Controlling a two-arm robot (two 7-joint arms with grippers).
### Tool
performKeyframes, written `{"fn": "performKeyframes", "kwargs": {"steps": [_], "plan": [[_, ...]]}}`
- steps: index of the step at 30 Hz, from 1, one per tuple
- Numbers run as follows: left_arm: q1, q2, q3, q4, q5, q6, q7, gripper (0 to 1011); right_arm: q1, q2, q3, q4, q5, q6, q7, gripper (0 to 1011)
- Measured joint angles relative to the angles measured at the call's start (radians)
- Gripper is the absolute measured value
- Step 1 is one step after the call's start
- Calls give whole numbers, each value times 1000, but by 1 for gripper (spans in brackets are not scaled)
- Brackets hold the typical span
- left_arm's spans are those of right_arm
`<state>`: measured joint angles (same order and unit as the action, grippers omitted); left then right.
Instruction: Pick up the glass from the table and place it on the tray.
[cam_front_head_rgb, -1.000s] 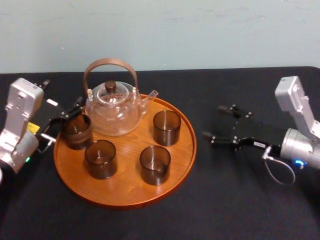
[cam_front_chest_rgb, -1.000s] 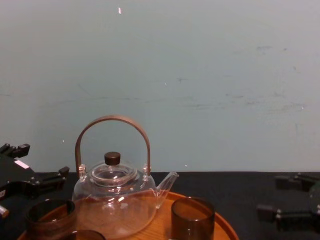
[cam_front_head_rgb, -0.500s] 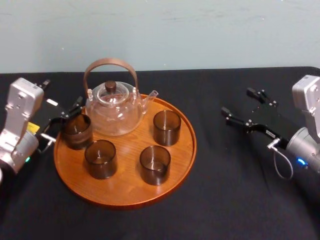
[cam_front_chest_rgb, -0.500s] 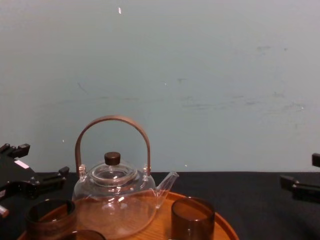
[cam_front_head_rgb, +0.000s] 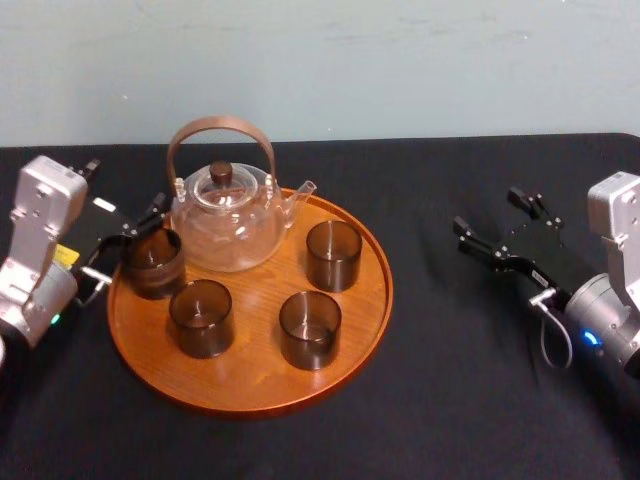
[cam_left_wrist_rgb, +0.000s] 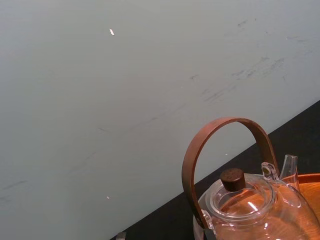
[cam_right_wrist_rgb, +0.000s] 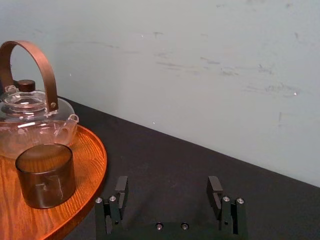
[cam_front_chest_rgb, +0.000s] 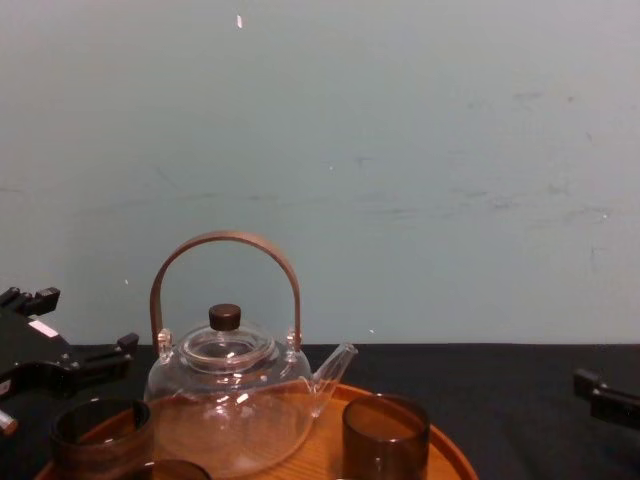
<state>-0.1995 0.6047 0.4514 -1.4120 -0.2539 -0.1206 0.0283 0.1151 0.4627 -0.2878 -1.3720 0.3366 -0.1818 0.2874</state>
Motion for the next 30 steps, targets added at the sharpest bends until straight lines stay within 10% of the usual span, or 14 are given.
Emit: {"fn": "performKeyframes", "kwargs": {"steps": [30], "plan": [[0, 0, 0, 0, 0, 0, 0, 1001, 3, -8, 2, 10, -5, -4, 1, 1002]]}}
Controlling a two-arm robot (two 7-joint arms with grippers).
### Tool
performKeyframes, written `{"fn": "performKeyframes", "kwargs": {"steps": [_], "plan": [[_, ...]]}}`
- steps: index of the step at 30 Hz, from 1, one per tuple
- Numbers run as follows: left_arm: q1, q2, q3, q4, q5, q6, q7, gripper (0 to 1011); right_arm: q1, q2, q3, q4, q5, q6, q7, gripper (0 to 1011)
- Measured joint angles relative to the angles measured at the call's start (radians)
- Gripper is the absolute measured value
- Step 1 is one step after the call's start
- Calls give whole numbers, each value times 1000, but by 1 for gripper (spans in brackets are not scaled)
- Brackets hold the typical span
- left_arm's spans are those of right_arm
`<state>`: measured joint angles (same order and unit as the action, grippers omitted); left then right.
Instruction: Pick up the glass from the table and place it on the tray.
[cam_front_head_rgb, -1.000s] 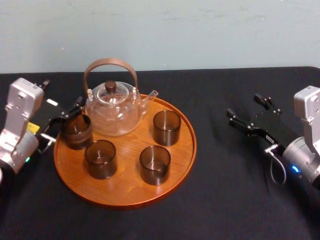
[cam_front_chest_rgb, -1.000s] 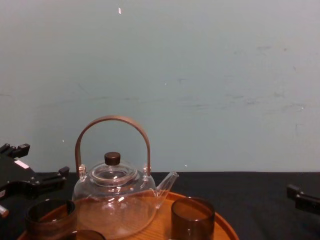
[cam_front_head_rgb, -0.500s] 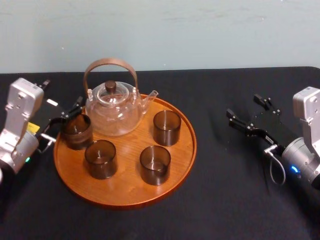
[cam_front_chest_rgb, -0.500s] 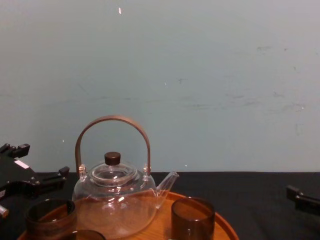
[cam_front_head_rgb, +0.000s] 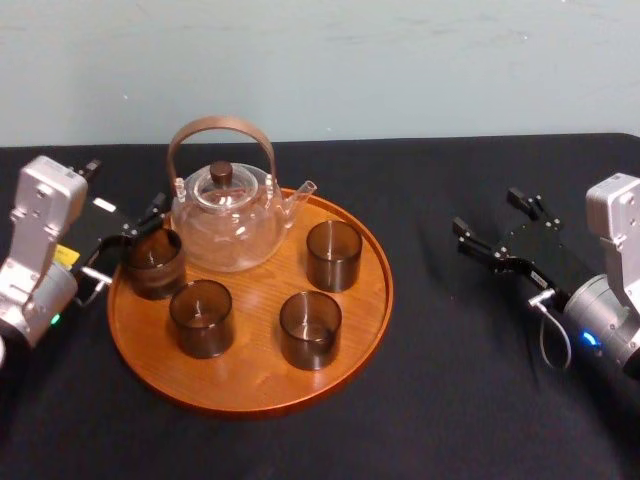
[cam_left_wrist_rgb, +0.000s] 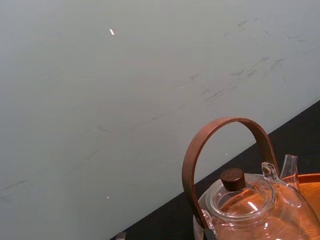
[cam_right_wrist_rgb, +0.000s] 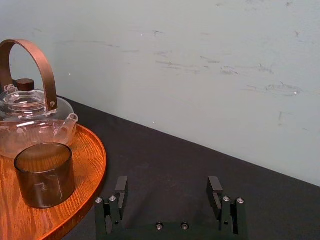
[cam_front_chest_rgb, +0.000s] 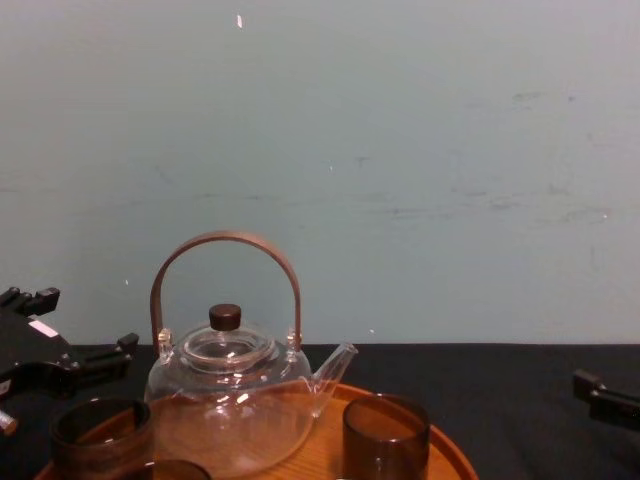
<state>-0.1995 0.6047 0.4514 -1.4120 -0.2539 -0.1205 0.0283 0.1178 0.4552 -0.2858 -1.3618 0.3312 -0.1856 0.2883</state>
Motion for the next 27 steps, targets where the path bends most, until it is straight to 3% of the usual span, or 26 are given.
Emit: {"fn": "performKeyframes", "kwargs": {"steps": [27], "plan": [[0, 0, 0, 0, 0, 0, 0, 1001, 0, 1, 0, -2, 1, 2, 0, 1002]]}}
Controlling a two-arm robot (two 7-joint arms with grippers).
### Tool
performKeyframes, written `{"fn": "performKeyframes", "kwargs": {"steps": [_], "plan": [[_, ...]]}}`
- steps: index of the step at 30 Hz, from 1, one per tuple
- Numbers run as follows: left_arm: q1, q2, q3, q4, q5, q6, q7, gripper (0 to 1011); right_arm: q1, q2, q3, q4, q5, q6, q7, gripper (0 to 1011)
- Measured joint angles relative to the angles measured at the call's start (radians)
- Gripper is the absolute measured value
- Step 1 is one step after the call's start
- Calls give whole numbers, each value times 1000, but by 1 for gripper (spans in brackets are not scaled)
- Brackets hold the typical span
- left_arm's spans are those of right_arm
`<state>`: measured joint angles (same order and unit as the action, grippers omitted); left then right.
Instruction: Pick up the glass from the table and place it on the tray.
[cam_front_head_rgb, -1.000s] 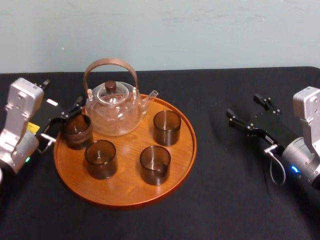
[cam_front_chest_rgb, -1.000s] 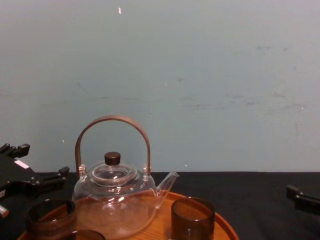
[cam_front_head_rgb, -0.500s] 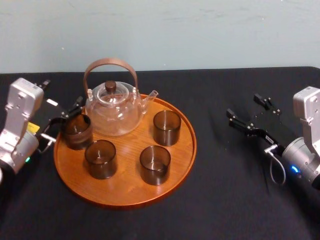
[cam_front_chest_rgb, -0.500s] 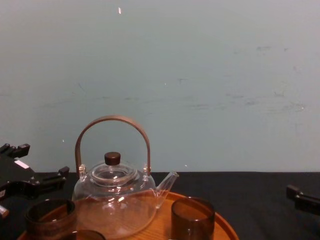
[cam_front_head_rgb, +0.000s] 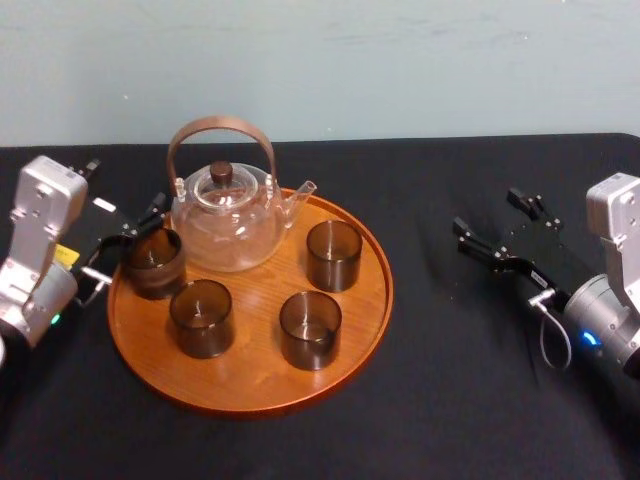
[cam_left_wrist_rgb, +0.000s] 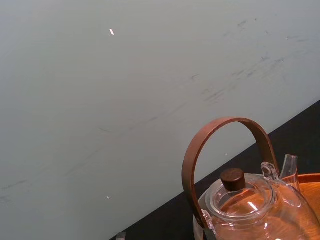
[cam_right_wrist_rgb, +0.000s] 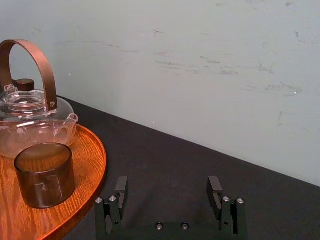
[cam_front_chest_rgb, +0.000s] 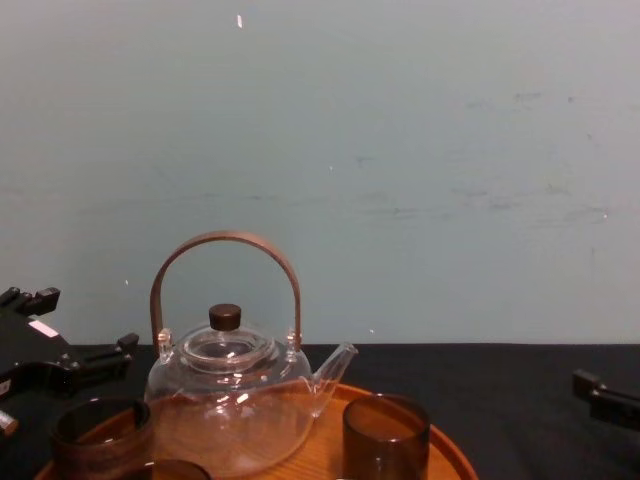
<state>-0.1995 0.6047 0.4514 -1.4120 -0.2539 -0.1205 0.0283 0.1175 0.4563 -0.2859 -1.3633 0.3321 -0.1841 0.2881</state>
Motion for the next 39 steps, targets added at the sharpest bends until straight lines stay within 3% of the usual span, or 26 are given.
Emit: {"fn": "performKeyframes", "kwargs": {"steps": [39], "plan": [[0, 0, 0, 0, 0, 0, 0, 1001, 0, 0, 0, 0, 0, 0, 0, 1002]]}}
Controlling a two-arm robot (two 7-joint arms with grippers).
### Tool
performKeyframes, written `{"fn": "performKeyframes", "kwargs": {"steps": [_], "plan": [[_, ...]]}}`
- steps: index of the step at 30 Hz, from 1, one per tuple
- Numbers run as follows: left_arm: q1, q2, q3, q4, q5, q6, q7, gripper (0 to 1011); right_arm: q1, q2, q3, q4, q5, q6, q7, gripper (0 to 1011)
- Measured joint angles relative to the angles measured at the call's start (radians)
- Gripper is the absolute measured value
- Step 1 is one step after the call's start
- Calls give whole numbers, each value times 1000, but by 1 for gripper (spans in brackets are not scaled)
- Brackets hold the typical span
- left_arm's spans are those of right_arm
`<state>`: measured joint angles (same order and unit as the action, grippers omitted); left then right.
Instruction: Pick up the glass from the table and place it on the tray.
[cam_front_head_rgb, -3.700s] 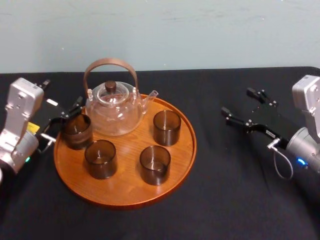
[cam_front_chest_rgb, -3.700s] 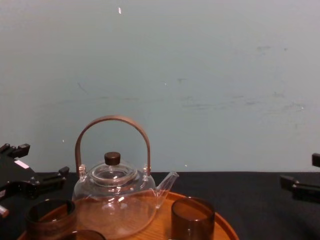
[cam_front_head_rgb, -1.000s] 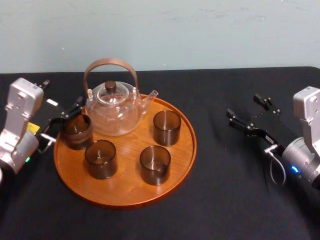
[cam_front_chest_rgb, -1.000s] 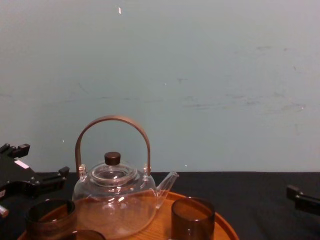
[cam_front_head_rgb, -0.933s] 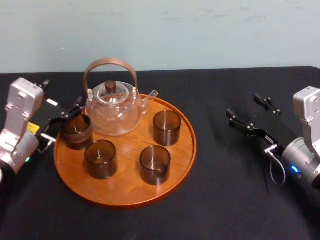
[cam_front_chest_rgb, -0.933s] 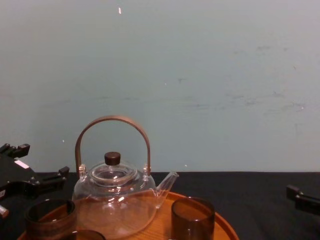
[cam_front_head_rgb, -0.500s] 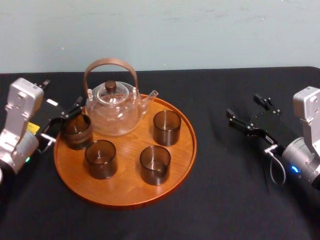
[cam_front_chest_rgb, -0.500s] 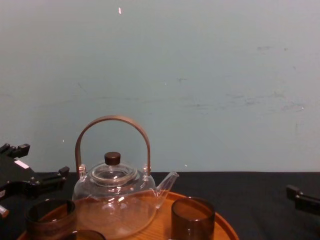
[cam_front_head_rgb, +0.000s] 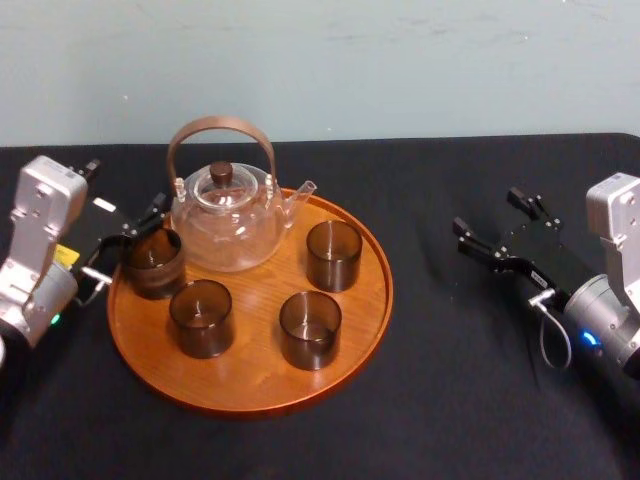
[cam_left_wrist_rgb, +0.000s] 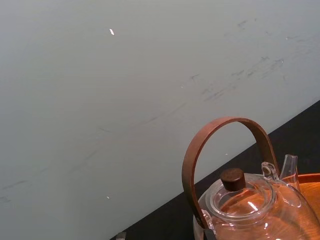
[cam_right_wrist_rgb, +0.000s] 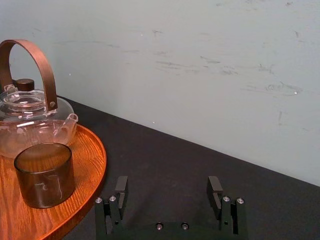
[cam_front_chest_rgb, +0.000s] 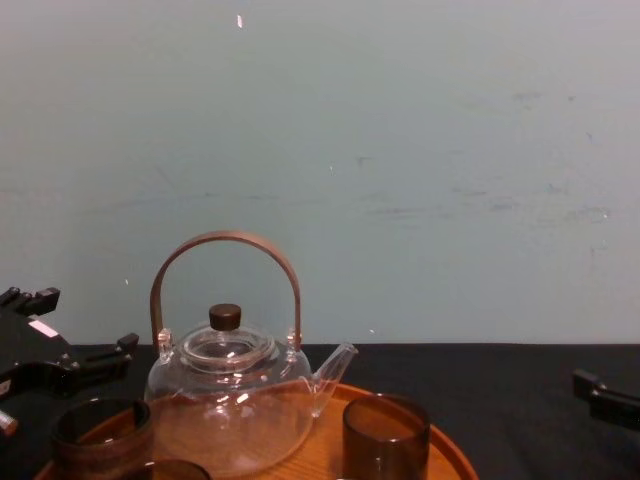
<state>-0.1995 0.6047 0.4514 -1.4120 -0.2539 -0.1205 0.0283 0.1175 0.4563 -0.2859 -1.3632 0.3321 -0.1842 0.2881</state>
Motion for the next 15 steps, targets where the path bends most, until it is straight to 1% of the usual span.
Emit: {"fn": "performKeyframes", "kwargs": {"steps": [15], "plan": [[0, 0, 0, 0, 0, 0, 0, 1001, 0, 0, 0, 0, 0, 0, 0, 1002]]}}
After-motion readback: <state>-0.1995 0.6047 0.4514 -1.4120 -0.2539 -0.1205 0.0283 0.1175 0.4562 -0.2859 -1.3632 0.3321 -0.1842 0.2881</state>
